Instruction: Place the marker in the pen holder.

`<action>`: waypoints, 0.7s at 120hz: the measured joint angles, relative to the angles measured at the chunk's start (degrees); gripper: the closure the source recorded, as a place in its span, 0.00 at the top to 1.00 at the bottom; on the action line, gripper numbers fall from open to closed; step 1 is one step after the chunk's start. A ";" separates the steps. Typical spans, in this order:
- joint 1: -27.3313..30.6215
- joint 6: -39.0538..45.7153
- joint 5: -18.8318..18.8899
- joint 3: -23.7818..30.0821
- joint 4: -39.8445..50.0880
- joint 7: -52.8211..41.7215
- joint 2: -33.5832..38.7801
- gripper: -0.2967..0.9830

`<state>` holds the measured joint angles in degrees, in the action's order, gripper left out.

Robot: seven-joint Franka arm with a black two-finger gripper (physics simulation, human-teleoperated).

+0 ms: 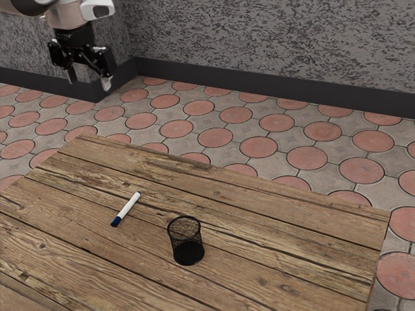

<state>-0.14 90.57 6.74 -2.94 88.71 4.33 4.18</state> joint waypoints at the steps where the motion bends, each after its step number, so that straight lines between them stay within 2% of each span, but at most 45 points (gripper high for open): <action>1: -0.03 0.01 0.04 -0.01 0.00 0.09 0.00 0.77; 22: -0.76 0.50 0.44 -0.05 1.17 1.63 0.30 0.77; 40: -0.48 4.88 0.33 -0.06 14.28 2.56 0.13 0.77; 50: -0.52 9.50 0.26 0.08 24.44 3.00 -0.40 0.77; 66: -0.44 17.71 0.18 0.01 29.45 3.22 -8.05 0.77; 84: 2.14 24.85 -1.53 -0.12 22.87 2.28 -19.21 0.77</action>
<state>1.99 115.42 5.20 -3.06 111.57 6.62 -15.03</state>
